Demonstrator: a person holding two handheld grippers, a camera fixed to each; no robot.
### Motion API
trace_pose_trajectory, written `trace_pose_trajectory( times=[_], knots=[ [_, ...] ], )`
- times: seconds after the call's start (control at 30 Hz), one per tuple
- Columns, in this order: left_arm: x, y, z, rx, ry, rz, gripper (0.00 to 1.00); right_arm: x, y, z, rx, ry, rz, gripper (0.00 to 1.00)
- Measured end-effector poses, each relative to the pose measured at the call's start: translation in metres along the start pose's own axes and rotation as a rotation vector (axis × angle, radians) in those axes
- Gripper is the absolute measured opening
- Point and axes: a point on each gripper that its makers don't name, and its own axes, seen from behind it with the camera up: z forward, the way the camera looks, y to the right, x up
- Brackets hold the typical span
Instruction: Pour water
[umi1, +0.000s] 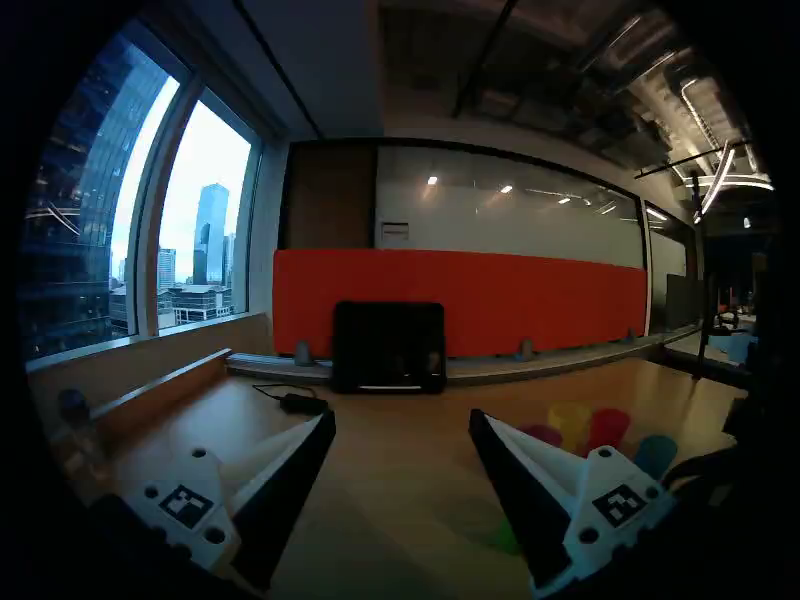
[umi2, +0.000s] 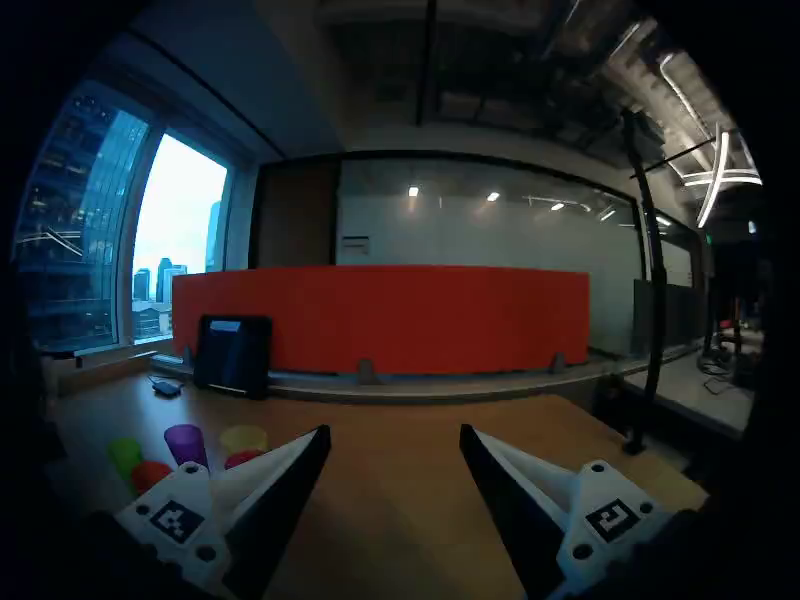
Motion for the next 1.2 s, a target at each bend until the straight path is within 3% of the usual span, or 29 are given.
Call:
trace_pose_trajectory(
  times=[0.27, 0.63, 0.87, 1.2],
  knots=[
    [0.053, -0.002, 0.014, -0.011, -0.011, 0.01, 1.0, 0.049, 0.006, 0.007, 0.024, -0.006, -0.017, 1.0],
    [0.121, 0.014, 0.025, -0.053, 0.011, 0.039, 1.0, 0.114, -0.001, 0.013, 0.064, 0.005, -0.012, 1.0],
    [0.145, 0.029, 0.028, -0.106, -0.002, 0.054, 1.0, 0.144, -0.014, 0.013, 0.115, 0.009, 0.003, 1.0],
    [0.141, 0.031, 0.032, -0.154, -0.03, 0.078, 1.0, 0.144, -0.023, 0.015, 0.192, -0.004, 0.01, 1.0]
  ],
)
